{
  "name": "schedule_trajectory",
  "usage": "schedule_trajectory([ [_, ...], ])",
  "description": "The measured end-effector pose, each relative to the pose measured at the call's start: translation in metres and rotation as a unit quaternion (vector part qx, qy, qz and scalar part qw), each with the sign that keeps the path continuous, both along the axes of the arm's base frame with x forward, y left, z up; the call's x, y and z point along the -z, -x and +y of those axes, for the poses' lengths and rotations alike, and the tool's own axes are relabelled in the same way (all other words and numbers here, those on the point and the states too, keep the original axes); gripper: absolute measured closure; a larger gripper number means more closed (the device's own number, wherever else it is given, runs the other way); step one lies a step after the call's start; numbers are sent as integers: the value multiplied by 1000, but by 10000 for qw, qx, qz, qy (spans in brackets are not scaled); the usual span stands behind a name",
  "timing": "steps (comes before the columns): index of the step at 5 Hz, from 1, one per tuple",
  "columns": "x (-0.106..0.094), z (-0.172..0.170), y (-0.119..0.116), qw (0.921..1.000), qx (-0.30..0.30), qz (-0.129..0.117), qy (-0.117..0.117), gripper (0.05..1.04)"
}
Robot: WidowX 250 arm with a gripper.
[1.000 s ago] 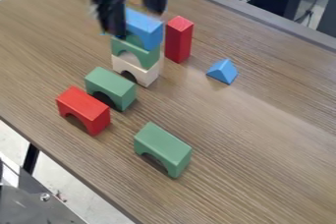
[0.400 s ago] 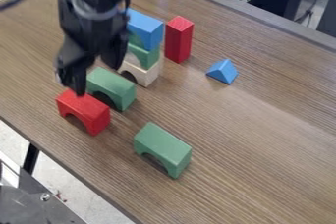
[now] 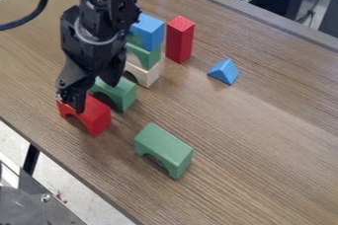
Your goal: Put the red arch on top of the tower
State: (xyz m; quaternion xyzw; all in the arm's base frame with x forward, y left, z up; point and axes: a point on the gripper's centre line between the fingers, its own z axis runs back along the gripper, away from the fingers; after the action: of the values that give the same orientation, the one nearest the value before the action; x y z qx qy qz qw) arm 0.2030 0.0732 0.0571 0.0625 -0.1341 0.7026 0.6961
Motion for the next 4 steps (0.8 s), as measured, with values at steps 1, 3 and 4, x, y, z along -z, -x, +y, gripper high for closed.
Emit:
schedule_trajectory([
  [1, 3, 0, 3, 10000, 0, 35, 7, 83],
  [3, 2, 3, 18, 9999, 70, -1, 88, 83],
  [4, 6, 6, 23, 9999, 147, 39, 27, 83],
])
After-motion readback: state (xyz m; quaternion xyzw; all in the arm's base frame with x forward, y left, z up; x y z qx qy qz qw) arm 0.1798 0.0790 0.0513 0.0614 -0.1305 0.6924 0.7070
